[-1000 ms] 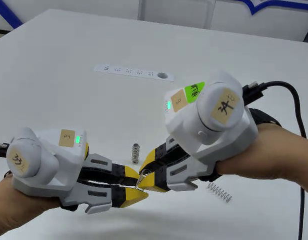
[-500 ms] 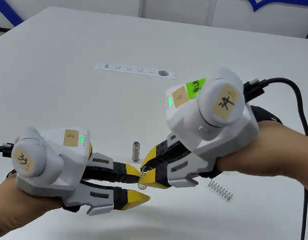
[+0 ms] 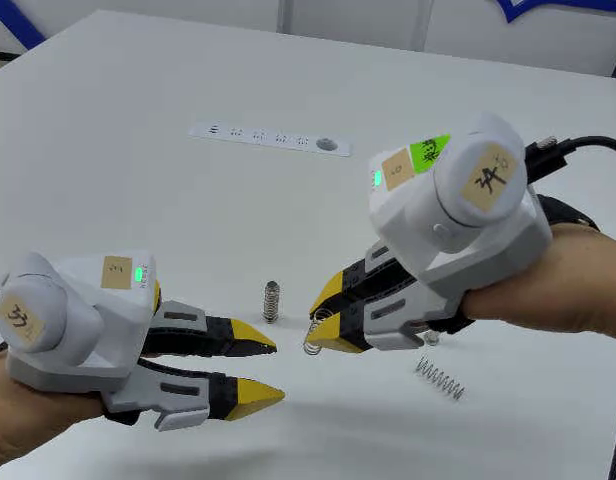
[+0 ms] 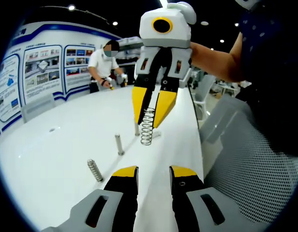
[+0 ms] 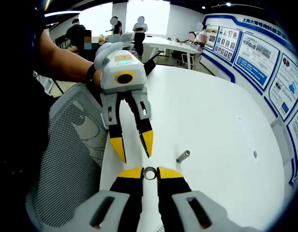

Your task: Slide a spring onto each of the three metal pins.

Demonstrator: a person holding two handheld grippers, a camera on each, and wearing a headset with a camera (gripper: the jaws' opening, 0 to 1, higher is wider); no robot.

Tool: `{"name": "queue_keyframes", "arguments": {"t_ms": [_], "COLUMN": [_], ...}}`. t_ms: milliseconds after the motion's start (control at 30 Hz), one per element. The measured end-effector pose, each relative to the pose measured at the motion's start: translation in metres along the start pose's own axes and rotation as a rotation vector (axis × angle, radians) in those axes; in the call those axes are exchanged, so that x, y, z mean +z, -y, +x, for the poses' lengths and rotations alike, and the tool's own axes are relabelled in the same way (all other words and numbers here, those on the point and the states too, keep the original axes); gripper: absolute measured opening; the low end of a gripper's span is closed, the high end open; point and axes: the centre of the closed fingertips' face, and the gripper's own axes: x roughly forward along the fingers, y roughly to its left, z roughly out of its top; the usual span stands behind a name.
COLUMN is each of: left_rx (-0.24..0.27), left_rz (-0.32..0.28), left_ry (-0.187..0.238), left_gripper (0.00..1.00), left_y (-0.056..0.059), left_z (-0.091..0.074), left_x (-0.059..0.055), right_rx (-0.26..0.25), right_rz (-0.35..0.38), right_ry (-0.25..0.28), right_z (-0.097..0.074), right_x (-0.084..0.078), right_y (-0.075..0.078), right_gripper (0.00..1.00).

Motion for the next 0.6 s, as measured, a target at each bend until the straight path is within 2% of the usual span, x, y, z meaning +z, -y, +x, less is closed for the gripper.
{"name": "queue_keyframes", "arguments": {"t_ms": [367,533,600], "left_rx": [0.062,0.084,0.089], "left_rz": [-0.041,-0.056,-0.063], "left_ry": [0.029,0.04,0.041], "left_gripper": [0.33,0.36,0.37], "left_y": [-0.008,-0.01,-0.009], "left_z": [-0.014,-0.018,-0.018], "left_x": [-0.002,-0.004,-0.005], "right_rx": [-0.101,-0.144,-0.147], "right_rz": [0.054,0.1,0.117], "right_ry": [-0.026,-0.034,-0.037], "right_z": [-0.021,-0.019,-0.017], "right_x": [-0.017,-0.029,-0.032], "right_y": [0.041,0.062,0.066], "right_gripper": [0.11,0.11,0.11]}}
